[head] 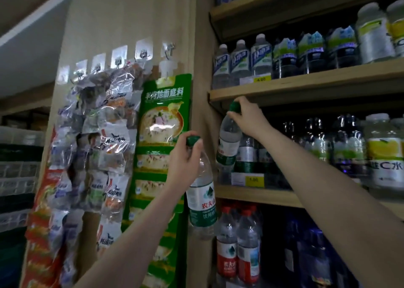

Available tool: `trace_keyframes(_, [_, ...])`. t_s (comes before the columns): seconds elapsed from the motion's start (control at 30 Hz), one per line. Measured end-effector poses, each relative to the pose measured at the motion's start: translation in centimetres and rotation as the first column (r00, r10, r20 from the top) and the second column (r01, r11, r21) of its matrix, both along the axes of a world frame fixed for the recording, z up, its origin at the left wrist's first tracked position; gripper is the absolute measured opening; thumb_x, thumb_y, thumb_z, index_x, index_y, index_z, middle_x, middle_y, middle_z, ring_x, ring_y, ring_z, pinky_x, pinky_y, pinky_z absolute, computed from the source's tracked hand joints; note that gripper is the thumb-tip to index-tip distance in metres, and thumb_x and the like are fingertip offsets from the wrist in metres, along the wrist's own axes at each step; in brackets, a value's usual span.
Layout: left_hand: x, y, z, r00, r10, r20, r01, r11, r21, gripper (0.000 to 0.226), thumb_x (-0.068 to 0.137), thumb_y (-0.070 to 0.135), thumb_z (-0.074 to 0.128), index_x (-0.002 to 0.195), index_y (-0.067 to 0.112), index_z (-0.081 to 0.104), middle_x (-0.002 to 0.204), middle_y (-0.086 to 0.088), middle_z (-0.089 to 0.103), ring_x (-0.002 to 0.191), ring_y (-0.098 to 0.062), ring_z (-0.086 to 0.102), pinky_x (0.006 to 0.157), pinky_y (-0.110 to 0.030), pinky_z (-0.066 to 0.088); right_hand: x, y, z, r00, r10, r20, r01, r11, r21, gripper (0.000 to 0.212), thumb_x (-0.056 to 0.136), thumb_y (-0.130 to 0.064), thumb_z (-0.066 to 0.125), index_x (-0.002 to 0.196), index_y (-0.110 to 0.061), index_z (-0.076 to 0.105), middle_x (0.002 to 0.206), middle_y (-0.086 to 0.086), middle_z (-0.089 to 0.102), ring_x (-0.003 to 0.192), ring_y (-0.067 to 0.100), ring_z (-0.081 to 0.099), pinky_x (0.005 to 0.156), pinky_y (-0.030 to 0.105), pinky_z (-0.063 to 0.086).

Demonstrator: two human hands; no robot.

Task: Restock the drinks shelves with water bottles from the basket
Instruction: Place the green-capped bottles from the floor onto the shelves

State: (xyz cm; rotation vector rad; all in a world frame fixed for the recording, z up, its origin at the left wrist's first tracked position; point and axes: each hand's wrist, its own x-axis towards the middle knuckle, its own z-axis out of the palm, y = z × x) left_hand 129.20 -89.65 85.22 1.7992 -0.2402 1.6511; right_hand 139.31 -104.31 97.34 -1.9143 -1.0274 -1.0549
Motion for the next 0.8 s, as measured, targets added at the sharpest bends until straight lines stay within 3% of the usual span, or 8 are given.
trace_keyframes(0.17, [1.4, 0.9, -0.2, 0.999, -0.041, 0.032, 0.04, 0.999, 0.018, 0.016, 0.094, 0.031, 0.05, 0.11, 0.029, 0.05, 0.078, 0.006, 0.066, 0.058, 0.001, 0.059, 0.051, -0.014, 0.045, 3.8, 2.7, 0.1, 0.999, -0.005, -0.033, 0.006, 1.0, 0.024, 0.042, 0.089, -0.036, 0.058, 0.122, -0.011, 0.048, 0.112, 0.018, 0.06, 0.098, 0.034, 0.059, 0.077, 0.039, 0.051])
trace_keyframes(0.4, [2.0, 0.9, 0.0, 0.999, 0.02, 0.028, -0.02, 1.0, 0.006, 0.014, 0.094, 0.032, 0.05, 0.108, 0.033, 0.049, 0.079, 0.0, 0.068, 0.062, -0.01, 0.06, 0.056, -0.029, 0.049, 6.8, 5.9, 0.0, 0.998, 0.046, -0.043, -0.042, 0.995, 0.089, 0.036, 0.09, -0.031, 0.059, 0.115, -0.01, 0.043, 0.107, 0.02, 0.061, 0.095, 0.037, 0.059, 0.069, 0.034, 0.042])
trace_keyframes(0.5, [1.9, 0.9, 0.0, 1.0, 0.013, 0.014, -0.013, 1.0, 0.002, 0.014, 0.093, 0.033, 0.05, 0.108, 0.034, 0.049, 0.079, -0.001, 0.068, 0.066, -0.014, 0.061, 0.059, -0.033, 0.05, 7.3, 6.8, 0.6, 0.998, 0.002, -0.06, -0.003, 1.0, -0.01, 0.035, 0.091, -0.03, 0.056, 0.115, -0.007, 0.042, 0.109, 0.022, 0.059, 0.096, 0.038, 0.058, 0.068, 0.034, 0.04])
trace_keyframes(0.63, [1.8, 0.9, 0.0, 0.999, 0.033, -0.007, -0.033, 0.999, -0.002, 0.015, 0.093, 0.036, 0.049, 0.107, 0.035, 0.048, 0.08, -0.002, 0.069, 0.065, -0.017, 0.062, 0.06, -0.041, 0.053, 8.1, 7.4, 1.2, 0.993, -0.031, -0.118, 0.016, 0.993, -0.121, 0.06, 0.086, -0.026, 0.064, 0.133, -0.003, 0.037, 0.132, 0.022, 0.043, 0.119, 0.038, 0.047, 0.089, 0.037, 0.041])
trace_keyframes(0.8, [1.9, 0.9, 0.0, 1.0, 0.011, 0.0, -0.011, 1.0, -0.005, 0.015, 0.093, 0.036, 0.049, 0.108, 0.035, 0.048, 0.079, -0.001, 0.068, 0.067, -0.019, 0.063, 0.062, -0.043, 0.053, 9.3, 7.2, -0.2, 0.984, -0.006, -0.177, -0.019, 0.99, -0.14, 0.08, 0.089, -0.025, 0.06, 0.149, -0.008, 0.01, 0.147, 0.021, 0.031, 0.132, 0.037, 0.036, 0.104, 0.038, 0.035])
